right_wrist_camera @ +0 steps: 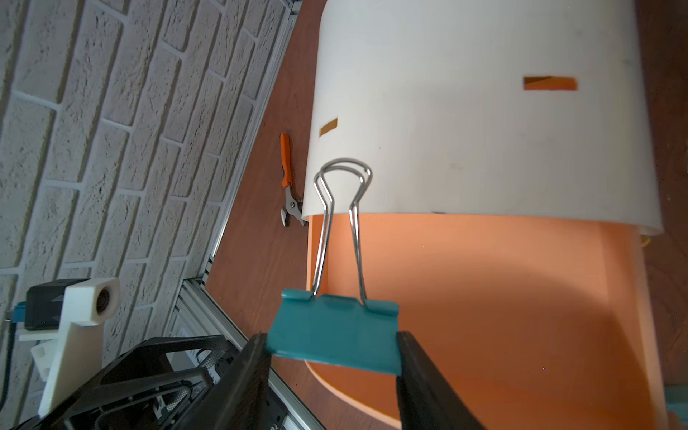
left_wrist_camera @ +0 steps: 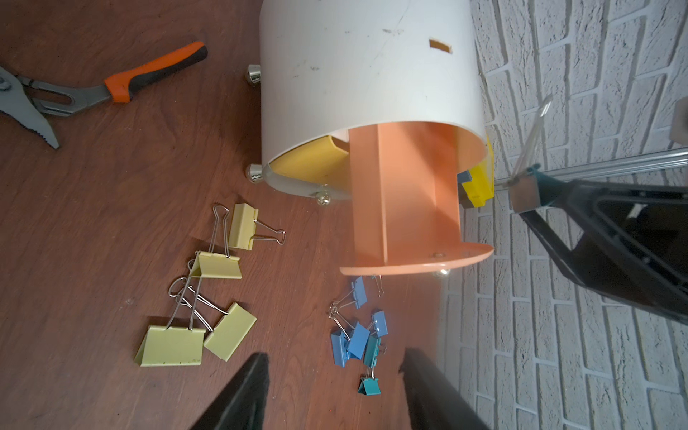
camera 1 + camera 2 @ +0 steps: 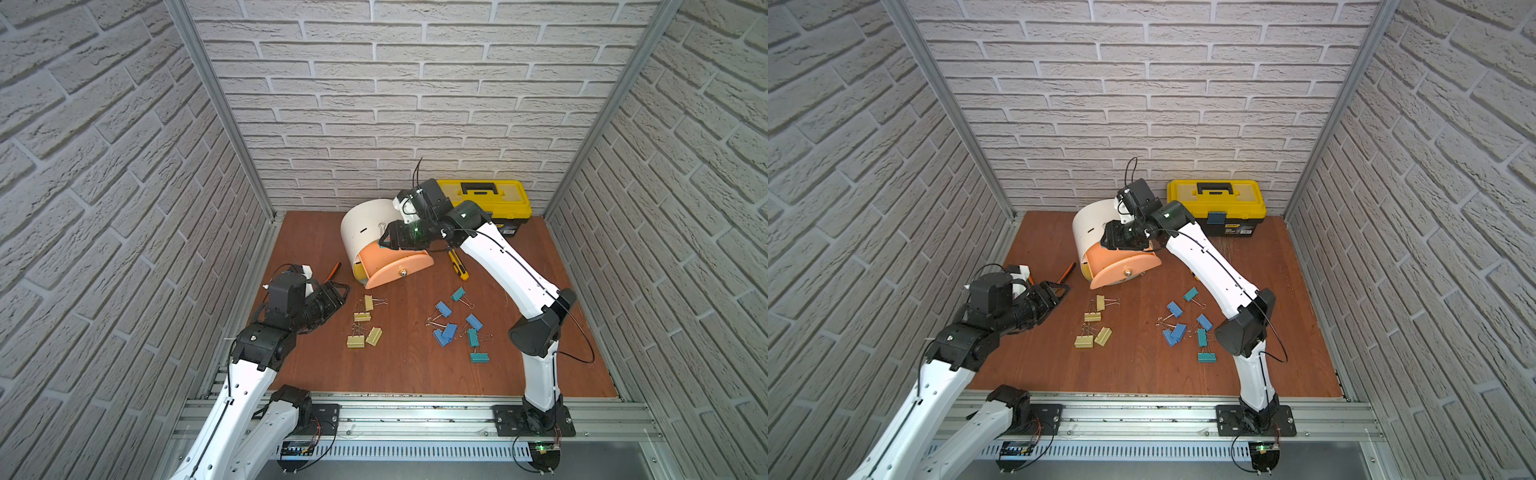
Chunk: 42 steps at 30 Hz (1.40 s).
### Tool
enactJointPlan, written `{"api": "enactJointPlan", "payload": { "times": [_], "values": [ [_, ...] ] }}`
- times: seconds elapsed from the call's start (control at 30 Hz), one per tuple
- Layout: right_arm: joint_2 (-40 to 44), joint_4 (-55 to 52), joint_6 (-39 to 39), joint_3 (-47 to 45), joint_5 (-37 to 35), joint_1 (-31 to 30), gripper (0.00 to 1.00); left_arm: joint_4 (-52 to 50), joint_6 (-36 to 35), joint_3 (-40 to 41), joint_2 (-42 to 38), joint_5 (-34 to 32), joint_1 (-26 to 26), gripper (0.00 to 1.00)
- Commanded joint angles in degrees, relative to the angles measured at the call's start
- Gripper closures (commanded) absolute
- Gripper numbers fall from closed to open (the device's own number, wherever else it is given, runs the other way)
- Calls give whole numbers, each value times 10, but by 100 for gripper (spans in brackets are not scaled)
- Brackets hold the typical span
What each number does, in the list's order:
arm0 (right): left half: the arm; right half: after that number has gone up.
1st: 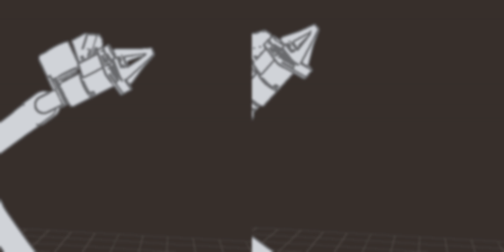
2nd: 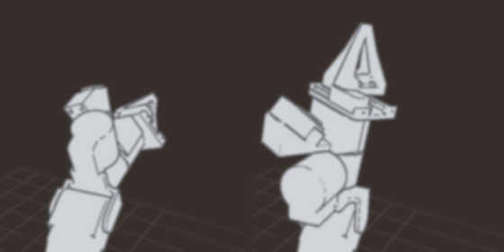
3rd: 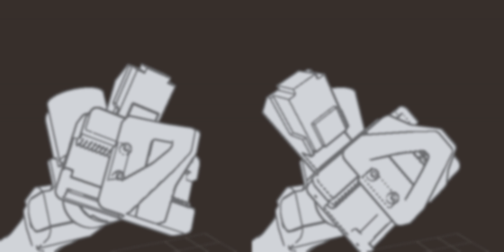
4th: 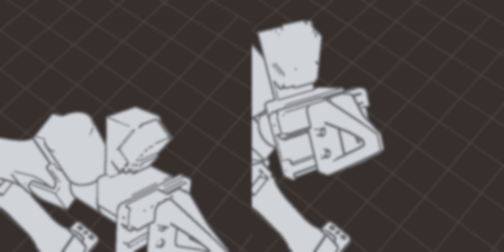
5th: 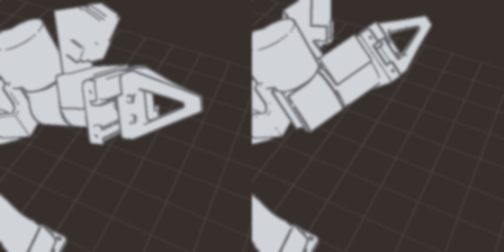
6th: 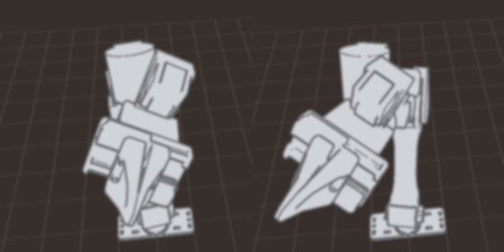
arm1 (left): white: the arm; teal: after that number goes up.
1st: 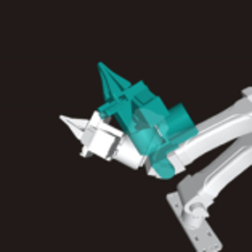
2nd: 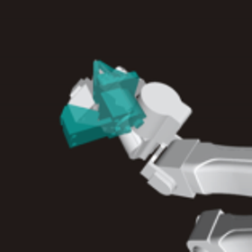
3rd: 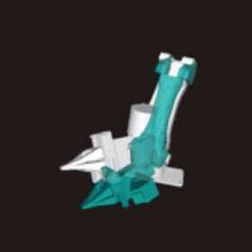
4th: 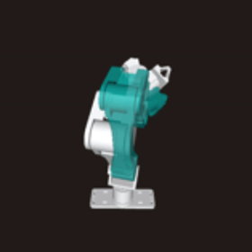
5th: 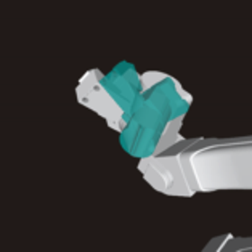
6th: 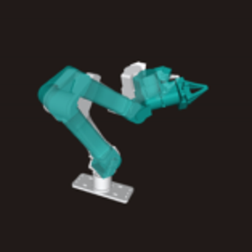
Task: Put the binder clips in the drawer according to color
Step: Place the binder clip in the drawer.
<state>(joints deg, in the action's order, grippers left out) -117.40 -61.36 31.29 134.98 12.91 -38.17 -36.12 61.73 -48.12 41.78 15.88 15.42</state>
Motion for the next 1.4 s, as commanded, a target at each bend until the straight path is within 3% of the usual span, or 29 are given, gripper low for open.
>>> {"api": "enactJointPlan", "payload": {
  "times": [0.0,0.37,0.67,0.9,1.37],
  "values": [
    [-4,-36,-46,20,-17,-9,70,-1,4,8,-21,-8,-3,38],
    [-7,-52,-86,20,-36,-16,68,-9,10,16,-36,-11,-2,38],
    [-5,-27,-87,21,-47,-16,47,-9,10,16,-39,-9,-2,38],
    [0,-17,-87,25,-55,-16,37,-1,10,12,-33,-8,-2,37],
    [59,-15,-89,-8,-107,-12,36,-2,0,-6,-10,0,-3,38]
  ]
}}
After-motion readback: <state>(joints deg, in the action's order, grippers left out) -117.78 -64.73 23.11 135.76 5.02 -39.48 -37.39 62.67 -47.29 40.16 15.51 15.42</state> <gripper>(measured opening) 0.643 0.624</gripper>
